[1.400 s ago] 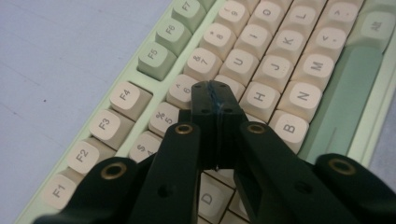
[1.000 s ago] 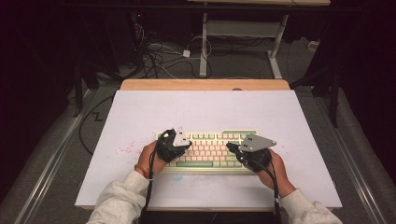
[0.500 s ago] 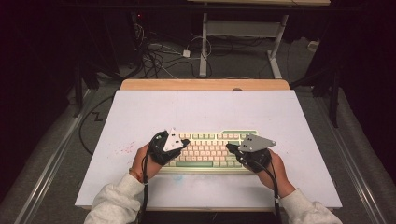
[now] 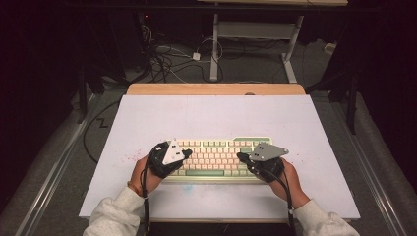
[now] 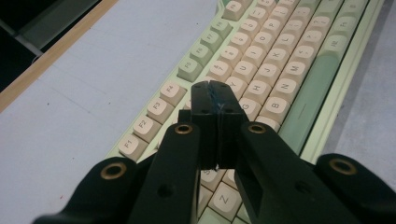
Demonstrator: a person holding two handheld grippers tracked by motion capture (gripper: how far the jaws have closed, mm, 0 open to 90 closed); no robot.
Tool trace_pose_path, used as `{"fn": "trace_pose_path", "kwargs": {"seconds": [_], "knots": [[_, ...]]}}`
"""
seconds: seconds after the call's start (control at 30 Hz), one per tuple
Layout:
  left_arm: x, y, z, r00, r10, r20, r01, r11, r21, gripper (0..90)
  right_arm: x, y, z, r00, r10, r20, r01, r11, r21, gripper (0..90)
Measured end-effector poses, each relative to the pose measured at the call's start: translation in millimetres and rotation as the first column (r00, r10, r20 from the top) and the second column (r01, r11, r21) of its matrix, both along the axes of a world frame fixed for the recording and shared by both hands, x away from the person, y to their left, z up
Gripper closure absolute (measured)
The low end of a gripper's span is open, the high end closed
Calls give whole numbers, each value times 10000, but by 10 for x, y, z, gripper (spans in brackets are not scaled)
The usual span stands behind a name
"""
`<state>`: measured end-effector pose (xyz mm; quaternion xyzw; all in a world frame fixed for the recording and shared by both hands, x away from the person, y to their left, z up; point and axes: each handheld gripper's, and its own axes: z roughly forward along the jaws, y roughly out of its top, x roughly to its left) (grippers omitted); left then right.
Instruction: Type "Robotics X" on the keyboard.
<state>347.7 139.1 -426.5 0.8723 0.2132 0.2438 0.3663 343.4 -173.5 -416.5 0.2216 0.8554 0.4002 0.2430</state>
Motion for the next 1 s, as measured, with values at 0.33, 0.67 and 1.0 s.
{"fn": "trace_pose_path", "kwargs": {"seconds": [0.33, 0.67, 1.0], "knots": [[-126, 92, -26, 9999, 57, 160, -55, 9999, -87, 873, -19, 85, -14, 9999, 171, 2, -171, 9999, -11, 900], [-175, 192, -61, 9999, 159, 47, -159, 9998, -102, 873, 31, 274, -107, 9991, 389, -158, -394, 9987, -310, 900], [-213, 230, -122, 9997, 169, -185, -170, 9998, -43, 873, 162, 398, -161, 9988, 335, -362, -350, 9986, -404, 900]]}}
